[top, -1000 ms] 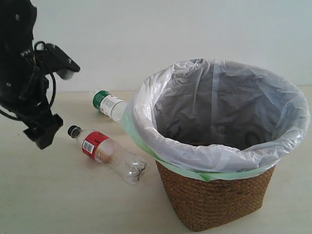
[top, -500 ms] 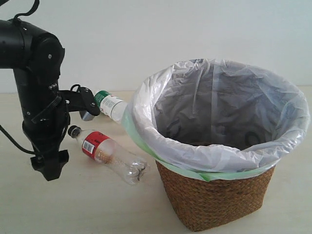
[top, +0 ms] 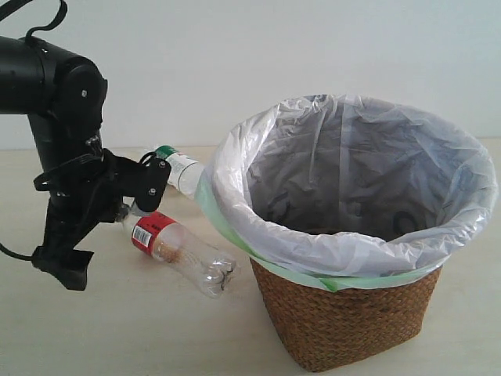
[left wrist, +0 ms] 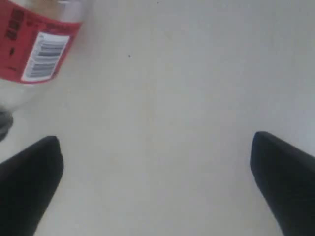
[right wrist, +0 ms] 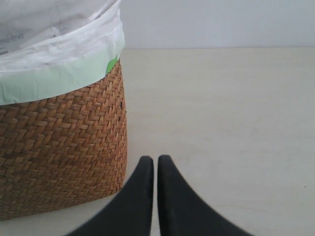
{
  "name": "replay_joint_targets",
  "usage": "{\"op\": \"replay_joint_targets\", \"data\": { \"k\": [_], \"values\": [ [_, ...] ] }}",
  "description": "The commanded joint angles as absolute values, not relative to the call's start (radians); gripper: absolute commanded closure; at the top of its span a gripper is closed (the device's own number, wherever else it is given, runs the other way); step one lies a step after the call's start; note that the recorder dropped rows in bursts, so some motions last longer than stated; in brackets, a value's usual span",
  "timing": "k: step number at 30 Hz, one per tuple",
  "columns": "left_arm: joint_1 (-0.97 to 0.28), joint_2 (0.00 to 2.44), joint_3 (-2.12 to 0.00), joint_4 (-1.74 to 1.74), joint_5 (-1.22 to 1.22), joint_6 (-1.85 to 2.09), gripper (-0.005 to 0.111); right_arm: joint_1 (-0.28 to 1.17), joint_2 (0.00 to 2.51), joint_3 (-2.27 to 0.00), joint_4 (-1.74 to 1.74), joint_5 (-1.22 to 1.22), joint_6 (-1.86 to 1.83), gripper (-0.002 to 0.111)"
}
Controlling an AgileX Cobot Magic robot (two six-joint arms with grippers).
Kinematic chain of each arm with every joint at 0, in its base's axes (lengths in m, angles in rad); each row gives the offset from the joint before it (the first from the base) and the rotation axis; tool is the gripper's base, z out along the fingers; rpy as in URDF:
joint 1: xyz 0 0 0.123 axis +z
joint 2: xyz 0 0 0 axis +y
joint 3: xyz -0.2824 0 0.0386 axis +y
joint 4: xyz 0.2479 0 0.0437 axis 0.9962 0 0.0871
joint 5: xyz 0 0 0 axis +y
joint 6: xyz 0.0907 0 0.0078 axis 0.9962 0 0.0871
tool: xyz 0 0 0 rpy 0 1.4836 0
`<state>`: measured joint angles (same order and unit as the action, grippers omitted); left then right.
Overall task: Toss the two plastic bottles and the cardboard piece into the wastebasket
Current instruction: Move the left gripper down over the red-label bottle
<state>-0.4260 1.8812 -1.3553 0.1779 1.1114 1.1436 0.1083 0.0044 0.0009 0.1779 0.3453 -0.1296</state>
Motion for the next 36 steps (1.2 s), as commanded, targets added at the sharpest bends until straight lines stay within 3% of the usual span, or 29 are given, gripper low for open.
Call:
{"op": "replay_joint_targets", "data": {
  "k": [1, 8, 36],
  "values": [
    [-0.429, 1.88, -1.353, 0.149, 1.005, 1.283, 0.011, 0.102, 0.0, 0.0, 0.171, 0.337, -0.134, 0.108],
    [-0.429, 1.88, -1.353, 0.086, 0.834, 1.362, 0.011, 0.102, 0.0, 0.0, 0.171, 0.337, -0.134, 0.108],
    [-0.429, 1.88, -1.353, -0.045, 0.871, 1.159, 0.011, 0.102, 0.0, 0.0, 0.171, 0.337, -0.134, 0.108]
  ]
}}
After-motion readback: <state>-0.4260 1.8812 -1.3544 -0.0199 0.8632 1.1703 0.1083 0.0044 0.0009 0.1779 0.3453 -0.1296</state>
